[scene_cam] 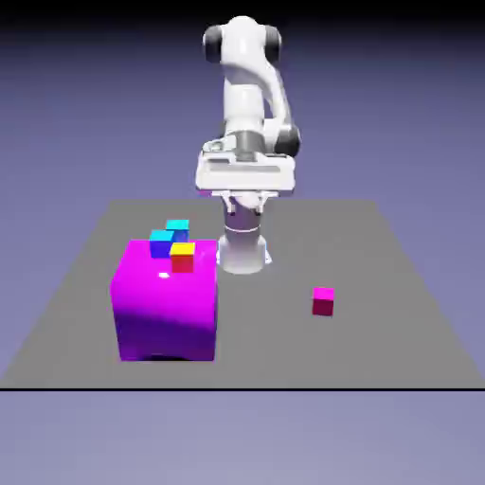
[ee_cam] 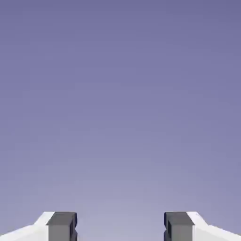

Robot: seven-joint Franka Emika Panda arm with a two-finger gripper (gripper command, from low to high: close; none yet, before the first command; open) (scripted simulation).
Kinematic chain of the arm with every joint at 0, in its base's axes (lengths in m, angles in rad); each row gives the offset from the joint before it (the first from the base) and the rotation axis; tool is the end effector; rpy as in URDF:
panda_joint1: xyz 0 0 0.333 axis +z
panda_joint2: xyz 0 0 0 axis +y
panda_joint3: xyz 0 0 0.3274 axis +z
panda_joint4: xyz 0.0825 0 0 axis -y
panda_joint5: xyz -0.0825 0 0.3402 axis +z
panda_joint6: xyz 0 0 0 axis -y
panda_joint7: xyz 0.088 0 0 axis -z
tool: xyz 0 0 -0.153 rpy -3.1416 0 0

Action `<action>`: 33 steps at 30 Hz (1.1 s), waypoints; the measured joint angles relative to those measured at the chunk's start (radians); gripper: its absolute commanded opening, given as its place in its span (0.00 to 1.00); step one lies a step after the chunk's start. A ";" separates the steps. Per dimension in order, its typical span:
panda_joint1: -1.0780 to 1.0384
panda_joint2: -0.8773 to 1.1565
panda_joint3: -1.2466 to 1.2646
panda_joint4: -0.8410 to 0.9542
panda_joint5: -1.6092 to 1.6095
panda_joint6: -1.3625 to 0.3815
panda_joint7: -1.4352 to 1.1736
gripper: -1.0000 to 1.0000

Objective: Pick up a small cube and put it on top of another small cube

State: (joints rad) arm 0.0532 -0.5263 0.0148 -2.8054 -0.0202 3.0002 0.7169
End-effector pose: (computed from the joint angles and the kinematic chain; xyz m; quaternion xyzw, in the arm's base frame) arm 0.3850 0.0276 0.4420 -0.8898 0.2895 -0.3292 0.1269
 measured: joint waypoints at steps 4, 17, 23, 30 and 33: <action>0.137 0.145 0.049 0.015 -0.067 -0.122 -0.080 0.50; 0.543 0.550 0.187 0.058 -0.255 -0.462 -0.304 0.50; 0.579 0.767 0.061 0.073 -0.448 -0.272 -0.161 0.50; 0.542 0.635 0.138 0.064 -0.330 -0.388 -0.248 0.00; 0.522 0.550 0.188 0.058 -0.253 -0.463 -0.305 0.00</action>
State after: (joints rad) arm 0.5753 0.0236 0.2033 -2.7472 -0.2734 2.5374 0.4120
